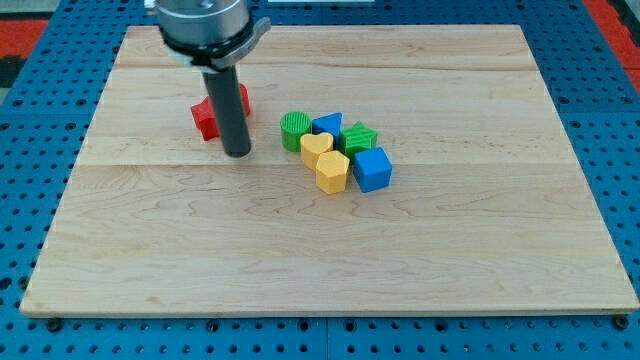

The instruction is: Push the green circle and blue triangle towards the center right side of the board

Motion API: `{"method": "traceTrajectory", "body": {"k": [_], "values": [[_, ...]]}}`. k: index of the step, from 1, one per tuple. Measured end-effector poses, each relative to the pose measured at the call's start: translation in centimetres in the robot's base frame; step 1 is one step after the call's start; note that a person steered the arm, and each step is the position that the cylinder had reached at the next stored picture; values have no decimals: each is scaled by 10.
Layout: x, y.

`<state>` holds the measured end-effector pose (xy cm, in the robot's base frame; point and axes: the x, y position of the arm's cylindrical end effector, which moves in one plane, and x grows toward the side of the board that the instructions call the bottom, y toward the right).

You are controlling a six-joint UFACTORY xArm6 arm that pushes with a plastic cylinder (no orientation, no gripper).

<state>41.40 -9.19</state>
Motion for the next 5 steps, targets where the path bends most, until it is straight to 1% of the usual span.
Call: {"method": "traceTrajectory", "body": {"k": [1,2,3,5], "values": [[-22,51],[-26,125],[-26,169],[-26,133]]}}
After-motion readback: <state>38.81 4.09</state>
